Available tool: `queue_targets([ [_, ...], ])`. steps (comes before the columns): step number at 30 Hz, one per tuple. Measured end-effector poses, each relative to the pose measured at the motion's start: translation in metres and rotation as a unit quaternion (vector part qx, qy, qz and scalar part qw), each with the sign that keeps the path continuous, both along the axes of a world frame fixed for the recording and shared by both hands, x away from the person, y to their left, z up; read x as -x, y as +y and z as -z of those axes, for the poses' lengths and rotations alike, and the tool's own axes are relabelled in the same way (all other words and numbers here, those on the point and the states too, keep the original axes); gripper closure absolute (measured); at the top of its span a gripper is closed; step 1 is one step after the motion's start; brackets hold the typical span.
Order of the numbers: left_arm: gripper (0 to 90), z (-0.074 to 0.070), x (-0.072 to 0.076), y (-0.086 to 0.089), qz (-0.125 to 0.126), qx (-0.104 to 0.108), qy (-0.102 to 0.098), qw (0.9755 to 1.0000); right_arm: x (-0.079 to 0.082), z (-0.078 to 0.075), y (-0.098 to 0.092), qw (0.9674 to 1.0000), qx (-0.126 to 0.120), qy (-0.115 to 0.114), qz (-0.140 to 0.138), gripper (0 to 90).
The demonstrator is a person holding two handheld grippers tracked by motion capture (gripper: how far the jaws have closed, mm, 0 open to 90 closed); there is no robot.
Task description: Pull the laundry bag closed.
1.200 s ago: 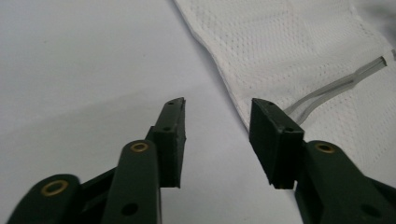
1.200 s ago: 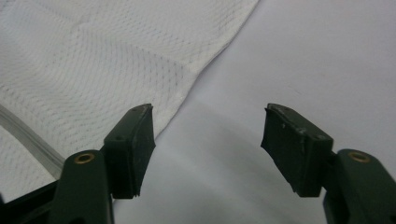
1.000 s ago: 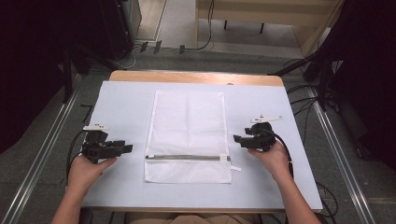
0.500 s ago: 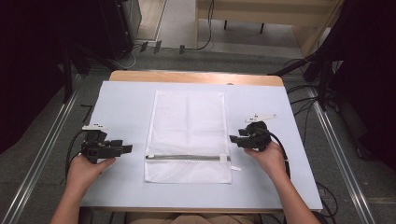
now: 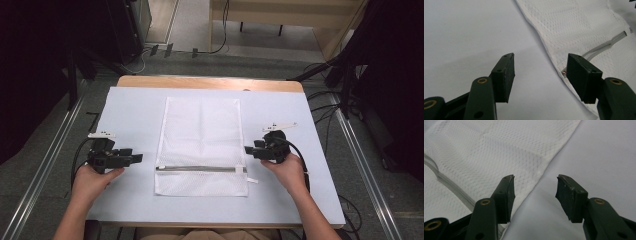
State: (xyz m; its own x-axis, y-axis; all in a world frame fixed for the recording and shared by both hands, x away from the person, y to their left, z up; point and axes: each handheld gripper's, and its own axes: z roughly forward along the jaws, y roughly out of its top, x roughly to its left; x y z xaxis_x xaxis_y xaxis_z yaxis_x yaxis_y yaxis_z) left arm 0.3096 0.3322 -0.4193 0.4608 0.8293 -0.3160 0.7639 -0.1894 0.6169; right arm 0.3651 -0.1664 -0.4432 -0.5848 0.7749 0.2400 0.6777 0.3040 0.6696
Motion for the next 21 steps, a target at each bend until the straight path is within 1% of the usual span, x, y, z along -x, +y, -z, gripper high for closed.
queue_targets([
  [4, 40.5, -0.001, -0.002, -0.001, 0.000, 0.003, -0.003, 1.0000, 0.004, -0.001, 0.000, 1.0000, 0.003, -0.006, -0.001, 46.6],
  [6, 40.4, 0.000, -0.004, -0.003, 0.001, 0.004, -0.002, 1.0000, 0.008, -0.001, 0.000, 0.9997, 0.015, -0.016, -0.009, 46.1],
  [8, 40.4, 0.000, -0.005, -0.005, 0.006, 0.001, -0.001, 1.0000, 0.008, -0.001, 0.000, 0.9998, 0.015, -0.013, -0.009, 46.2],
  [10, 40.4, 0.001, -0.005, -0.006, 0.010, -0.003, -0.003, 0.9999, 0.008, 0.000, 0.002, 0.9998, 0.013, -0.010, -0.015, 47.3],
  [15, 40.3, 0.001, -0.006, -0.005, 0.007, 0.000, 0.000, 1.0000, 0.010, -0.002, 0.006, 0.9996, 0.013, -0.013, -0.022, 48.1],
  [16, 40.2, 0.001, -0.006, -0.005, 0.007, 0.001, 0.000, 1.0000, 0.012, -0.003, 0.009, 0.9994, 0.016, -0.014, -0.027, 49.2],
  [21, 40.0, 0.001, -0.006, -0.004, 0.007, 0.003, 0.000, 1.0000, 0.015, -0.006, 0.014, 0.9990, 0.009, -0.009, -0.043, 52.5],
])
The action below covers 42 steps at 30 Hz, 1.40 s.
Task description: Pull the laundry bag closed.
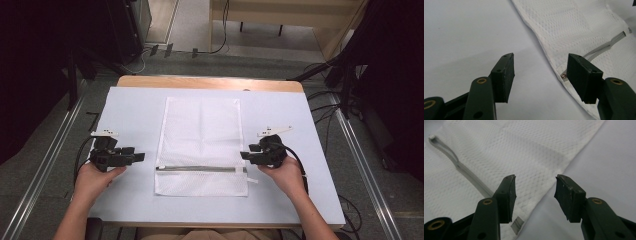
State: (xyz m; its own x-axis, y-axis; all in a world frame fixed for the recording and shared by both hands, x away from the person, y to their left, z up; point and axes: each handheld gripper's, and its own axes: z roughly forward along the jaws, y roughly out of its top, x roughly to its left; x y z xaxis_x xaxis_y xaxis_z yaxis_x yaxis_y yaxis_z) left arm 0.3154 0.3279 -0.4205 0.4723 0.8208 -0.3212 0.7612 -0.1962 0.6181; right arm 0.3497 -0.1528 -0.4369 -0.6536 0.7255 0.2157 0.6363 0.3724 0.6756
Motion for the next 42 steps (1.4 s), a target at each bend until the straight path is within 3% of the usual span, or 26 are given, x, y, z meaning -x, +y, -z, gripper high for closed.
queue_targets([
  [3, 39.9, 0.000, 0.000, 0.000, -0.001, 0.000, -0.002, 1.0000, 0.003, -0.004, 0.005, 0.9999, 0.004, -0.010, -0.009, 51.9],
  [23, 38.6, -0.001, 0.004, 0.001, -0.001, 0.001, -0.004, 1.0000, 0.017, -0.015, 0.033, 0.9985, 0.002, -0.011, -0.053, 52.5],
  [33, 36.7, 0.000, 0.007, 0.002, -0.001, -0.003, -0.007, 1.0000, 0.022, -0.015, 0.050, 0.9969, 0.009, -0.016, -0.077, 51.2],
  [42, 36.5, -0.001, 0.011, 0.004, -0.006, -0.002, -0.008, 0.9999, 0.025, -0.014, 0.063, 0.9957, 0.007, -0.010, -0.092, 55.1],
])
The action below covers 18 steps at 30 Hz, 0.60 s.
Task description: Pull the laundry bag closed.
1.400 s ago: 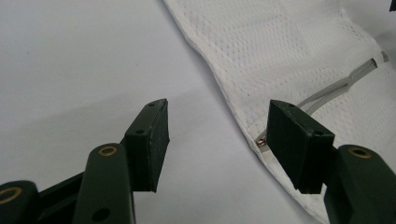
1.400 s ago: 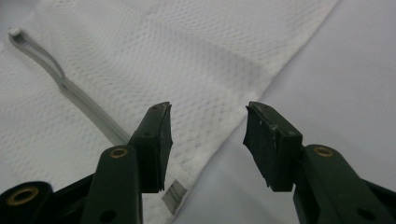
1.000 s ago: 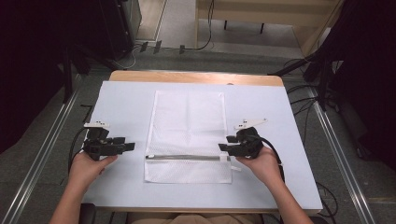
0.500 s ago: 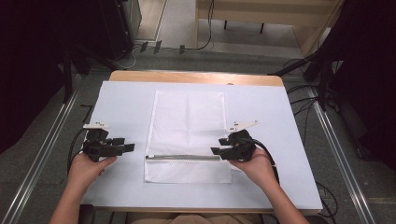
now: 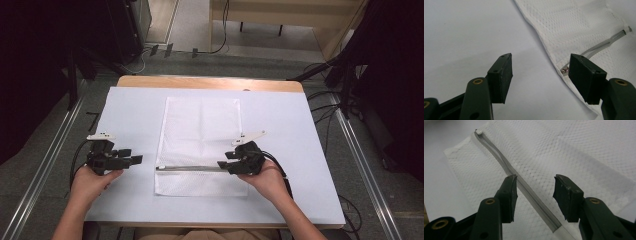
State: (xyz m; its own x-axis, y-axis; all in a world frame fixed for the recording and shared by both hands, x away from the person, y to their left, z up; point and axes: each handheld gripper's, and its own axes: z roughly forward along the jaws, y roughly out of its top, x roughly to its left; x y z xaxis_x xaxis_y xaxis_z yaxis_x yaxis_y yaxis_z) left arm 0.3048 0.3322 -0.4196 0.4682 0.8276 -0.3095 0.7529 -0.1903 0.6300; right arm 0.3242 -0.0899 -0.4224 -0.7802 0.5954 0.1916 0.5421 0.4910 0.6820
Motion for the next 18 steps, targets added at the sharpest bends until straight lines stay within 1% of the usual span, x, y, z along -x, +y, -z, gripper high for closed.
queue_targets([
  [1, 36.5, 0.000, 0.000, 0.000, -0.001, 0.002, -0.001, 1.0000, 0.000, 0.001, 0.001, 1.0000, 0.001, -0.002, -0.005, 55.7],
  [3, 36.4, 0.000, 0.002, 0.000, 0.000, -0.001, 0.000, 1.0000, 0.001, 0.001, 0.005, 1.0000, 0.002, 0.002, -0.007, 56.5],
  [5, 36.3, 0.001, 0.004, 0.001, 0.000, -0.002, 0.001, 1.0000, 0.000, 0.000, 0.008, 0.9999, -0.003, 0.000, -0.012, 57.8],
  [6, 36.4, 0.001, 0.005, 0.001, -0.001, -0.002, 0.001, 1.0000, -0.001, -0.001, 0.012, 0.9999, -0.007, 0.003, -0.014, 58.5],
  [11, 36.3, 0.000, 0.010, 0.006, -0.010, 0.000, -0.001, 1.0000, -0.003, -0.001, 0.021, 0.9996, -0.011, 0.002, -0.024, 59.2],
  [13, 36.3, 0.000, 0.010, 0.007, -0.011, 0.001, -0.003, 0.9999, -0.002, 0.000, 0.027, 0.9995, -0.007, 0.003, -0.030, 59.4],
  [14, 36.3, 0.000, 0.011, 0.007, -0.012, 0.001, -0.004, 0.9999, -0.002, 0.000, 0.027, 0.9995, -0.007, 0.003, -0.030, 59.4],
  [15, 36.4, -0.001, 0.011, 0.007, -0.012, 0.000, -0.005, 0.9999, -0.001, -0.001, 0.031, 0.9994, -0.004, 0.000, -0.035, 59.5],
  [17, 36.5, -0.002, 0.013, 0.006, -0.011, -0.001, -0.016, 0.9998, -0.001, -0.001, 0.033, 0.9993, -0.004, -0.002, -0.038, 59.5],
  [18, 36.5, -0.003, 0.013, 0.006, -0.011, 0.001, -0.019, 0.9998, -0.001, -0.003, 0.037, 0.9993, -0.004, -0.002, -0.038, 59.8],
])
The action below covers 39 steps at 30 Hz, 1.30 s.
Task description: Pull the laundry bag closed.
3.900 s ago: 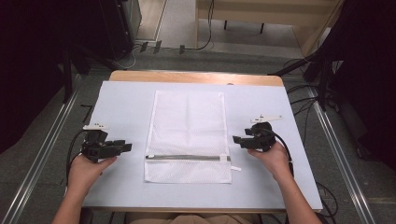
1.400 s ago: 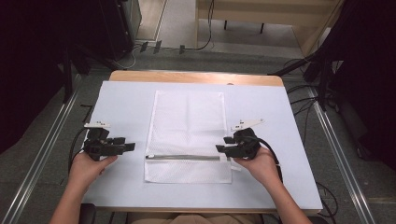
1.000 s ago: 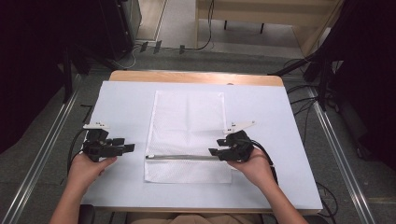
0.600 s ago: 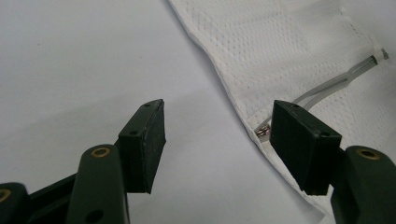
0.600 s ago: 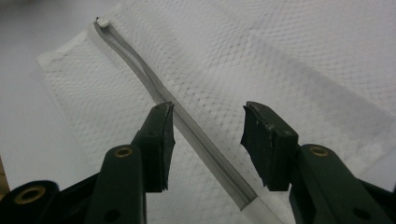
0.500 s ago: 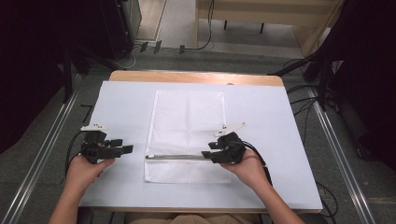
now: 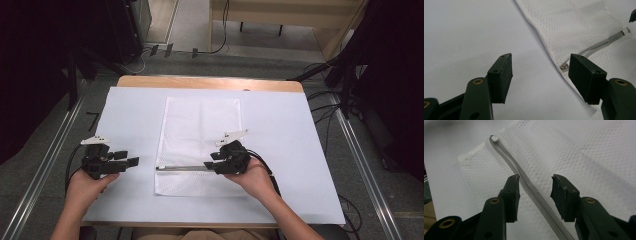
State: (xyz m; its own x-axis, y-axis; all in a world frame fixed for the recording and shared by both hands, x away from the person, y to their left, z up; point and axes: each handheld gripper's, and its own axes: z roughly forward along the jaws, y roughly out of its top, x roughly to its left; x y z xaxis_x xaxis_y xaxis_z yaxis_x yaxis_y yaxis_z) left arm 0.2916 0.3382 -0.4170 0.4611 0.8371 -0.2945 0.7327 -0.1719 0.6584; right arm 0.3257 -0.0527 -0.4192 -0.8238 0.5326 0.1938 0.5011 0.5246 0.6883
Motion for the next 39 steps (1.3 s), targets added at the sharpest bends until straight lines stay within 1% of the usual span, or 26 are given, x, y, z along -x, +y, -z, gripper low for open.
queue_targets([
  [1, 36.5, 0.000, 0.000, 0.000, 0.000, 0.001, -0.001, 1.0000, 0.000, 0.000, 0.000, 1.0000, 0.000, 0.000, 0.000, 59.8],
  [6, 36.5, 0.001, -0.001, 0.002, -0.003, -0.002, 0.006, 1.0000, -0.003, -0.002, 0.014, 1.0000, 0.000, -0.003, -0.009, 60.2],
  [10, 36.5, 0.002, -0.001, 0.002, -0.003, -0.002, 0.006, 1.0000, -0.007, -0.002, 0.027, 0.9998, -0.002, -0.001, -0.020, 60.7],
  [11, 36.5, 0.002, -0.001, 0.002, -0.003, -0.003, 0.007, 1.0000, -0.007, -0.002, 0.027, 0.9998, -0.002, -0.001, -0.020, 60.7],
  [12, 36.5, 0.002, -0.001, 0.002, -0.002, -0.003, 0.008, 1.0000, -0.007, -0.003, 0.031, 0.9998, 0.001, 0.002, -0.022, 60.4],
  [14, 36.5, 0.002, -0.001, 0.002, -0.001, -0.005, 0.009, 0.9999, -0.007, -0.003, 0.034, 0.9997, 0.000, 0.000, -0.023, 59.6],
  [15, 36.5, 0.003, -0.001, 0.002, -0.002, -0.006, 0.009, 0.9999, -0.008, -0.003, 0.038, 0.9997, 0.000, 0.001, -0.023, 56.8],
  [16, 36.5, 0.003, -0.002, 0.001, -0.001, -0.005, 0.010, 0.9999, -0.008, -0.003, 0.038, 0.9997, 0.000, 0.001, -0.023, 56.8],
  [17, 36.5, 0.003, -0.002, 0.001, 0.000, -0.006, 0.010, 0.9999, -0.009, -0.002, 0.040, 0.9997, -0.001, -0.005, -0.026, 55.8],
  [20, 36.6, 0.003, -0.002, -0.001, 0.001, -0.007, 0.008, 0.9999, -0.011, -0.002, 0.046, 0.9996, 0.001, 0.004, -0.027, 55.9],
  [25, 36.6, 0.003, -0.002, -0.002, 0.008, -0.010, 0.011, 0.9999, -0.012, 0.000, 0.054, 0.9996, 0.004, 0.004, -0.029, 53.5],
  [26, 36.6, 0.003, -0.003, -0.002, 0.006, -0.010, 0.010, 0.9999, -0.012, 0.000, 0.057, 0.9992, 0.002, 0.009, -0.038, 62.2],
  [27, 36.6, 0.003, -0.003, -0.002, 0.005, -0.009, 0.009, 0.9999, -0.012, 0.000, 0.057, 0.9992, 0.002, 0.009, -0.038, 62.2],
  [28, 36.6, 0.004, -0.003, -0.002, 0.005, -0.008, 0.008, 0.9999, -0.011, 0.000, 0.060, 0.9988, -0.002, 0.012, -0.047, 64.1],
  [32, 36.6, 0.004, -0.004, -0.002, 0.004, -0.008, 0.009, 0.9999, -0.010, 0.001, 0.066, 0.9984, 0.000, 0.016, -0.055, 67.6],
  [33, 36.6, 0.004, -0.004, -0.002, 0.004, -0.008, 0.009, 0.9999, -0.010, 0.002, 0.070, 0.9982, 0.000, 0.019, -0.057, 68.6],
  [34, 36.6, 0.003, -0.005, -0.002, 0.005, -0.008, 0.009, 0.9999, -0.010, 0.002, 0.070, 0.9982, 0.000, 0.019, -0.057, 68.6],
  [39, 36.6, 0.004, -0.005, -0.002, 0.007, -0.008, 0.009, 0.9999, -0.009, 0.005, 0.081, 0.9979, -0.005, 0.022, -0.060, 70.0],
])
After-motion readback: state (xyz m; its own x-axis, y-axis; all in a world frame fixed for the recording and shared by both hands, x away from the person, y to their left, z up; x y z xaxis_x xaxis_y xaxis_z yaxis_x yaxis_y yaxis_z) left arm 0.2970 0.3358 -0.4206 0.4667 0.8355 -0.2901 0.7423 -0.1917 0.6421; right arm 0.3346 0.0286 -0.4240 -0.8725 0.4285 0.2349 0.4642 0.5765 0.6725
